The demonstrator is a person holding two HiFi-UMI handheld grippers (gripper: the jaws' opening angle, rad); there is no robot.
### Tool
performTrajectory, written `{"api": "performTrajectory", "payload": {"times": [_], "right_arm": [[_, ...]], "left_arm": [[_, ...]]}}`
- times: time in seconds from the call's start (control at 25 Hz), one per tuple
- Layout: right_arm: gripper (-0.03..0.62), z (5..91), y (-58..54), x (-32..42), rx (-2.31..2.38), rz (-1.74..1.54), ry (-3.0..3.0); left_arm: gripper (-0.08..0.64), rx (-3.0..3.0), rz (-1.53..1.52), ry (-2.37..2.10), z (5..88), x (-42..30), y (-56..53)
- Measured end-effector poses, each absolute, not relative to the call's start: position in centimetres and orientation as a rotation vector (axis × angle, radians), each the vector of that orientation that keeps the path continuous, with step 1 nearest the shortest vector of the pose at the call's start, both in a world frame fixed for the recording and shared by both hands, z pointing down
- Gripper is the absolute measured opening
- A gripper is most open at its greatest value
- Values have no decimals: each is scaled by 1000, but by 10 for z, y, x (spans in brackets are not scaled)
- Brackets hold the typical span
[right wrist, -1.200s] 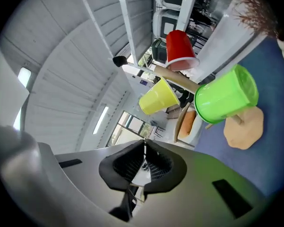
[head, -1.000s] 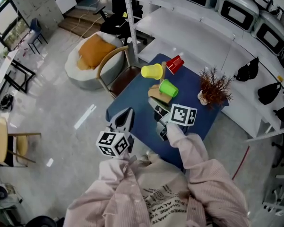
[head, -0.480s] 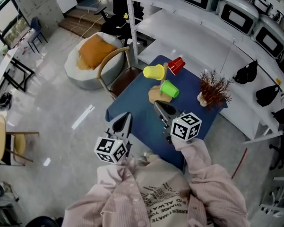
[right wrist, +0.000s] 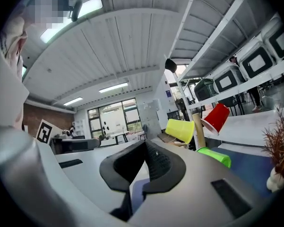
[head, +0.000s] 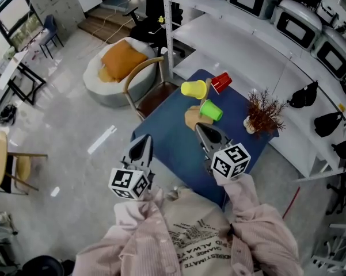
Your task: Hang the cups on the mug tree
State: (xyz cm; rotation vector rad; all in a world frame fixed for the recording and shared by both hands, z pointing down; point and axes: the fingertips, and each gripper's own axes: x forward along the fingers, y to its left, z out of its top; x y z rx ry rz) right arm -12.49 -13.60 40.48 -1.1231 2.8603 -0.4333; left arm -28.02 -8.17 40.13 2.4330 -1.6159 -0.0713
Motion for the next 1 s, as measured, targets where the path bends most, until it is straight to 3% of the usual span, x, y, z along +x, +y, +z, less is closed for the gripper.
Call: {"api": "performTrajectory", "payload": {"times": [1.0], "right_arm": [[-2, 392, -141, -100, -1252, -209, 2869]], "left_arm": [[-2, 2337, -78, -1826, 389, -320, -77]]}}
